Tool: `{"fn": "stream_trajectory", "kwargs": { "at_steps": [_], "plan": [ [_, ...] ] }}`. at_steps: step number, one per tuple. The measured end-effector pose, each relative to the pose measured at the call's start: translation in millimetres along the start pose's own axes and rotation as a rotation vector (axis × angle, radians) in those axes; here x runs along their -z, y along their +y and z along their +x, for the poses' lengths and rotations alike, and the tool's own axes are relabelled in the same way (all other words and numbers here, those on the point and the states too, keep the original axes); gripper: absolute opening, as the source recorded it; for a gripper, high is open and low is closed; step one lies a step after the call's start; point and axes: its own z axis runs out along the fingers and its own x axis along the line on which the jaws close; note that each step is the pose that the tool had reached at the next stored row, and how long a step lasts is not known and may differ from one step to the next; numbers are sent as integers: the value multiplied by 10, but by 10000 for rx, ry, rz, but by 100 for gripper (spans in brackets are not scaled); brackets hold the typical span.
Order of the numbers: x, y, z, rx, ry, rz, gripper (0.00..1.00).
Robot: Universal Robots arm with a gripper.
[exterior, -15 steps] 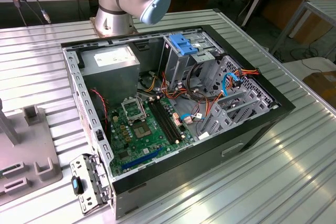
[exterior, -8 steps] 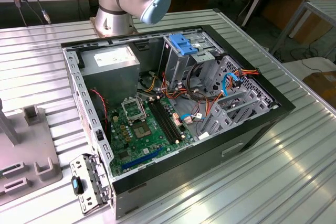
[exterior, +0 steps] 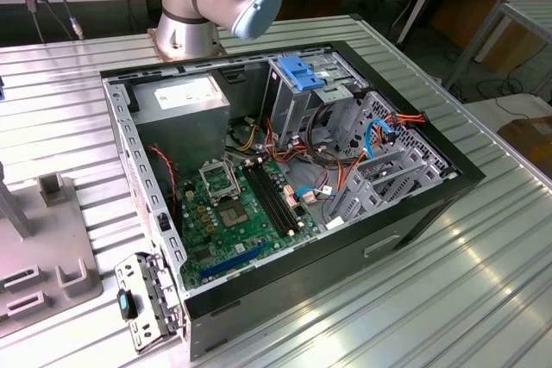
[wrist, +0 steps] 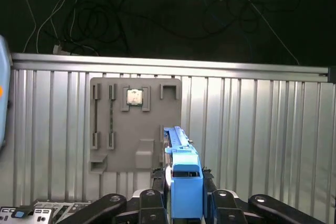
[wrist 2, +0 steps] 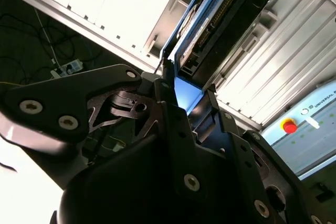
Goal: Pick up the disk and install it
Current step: 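Pick up the disk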
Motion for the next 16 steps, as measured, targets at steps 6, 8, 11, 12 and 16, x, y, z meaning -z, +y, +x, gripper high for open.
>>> {"fn": "stream_trajectory", "kwargs": {
  "at_steps": [6,8,11,12,16],
  "plan": [
    [0,-102,4,0,1,0,36],
    [1,-197,7,0,0,-1,36],
    [0,-269,10,0,0,1,36],
    [1,-272,9,0,0,0,36],
    [0,-274,10,0,0,0,36]
  ]
}}
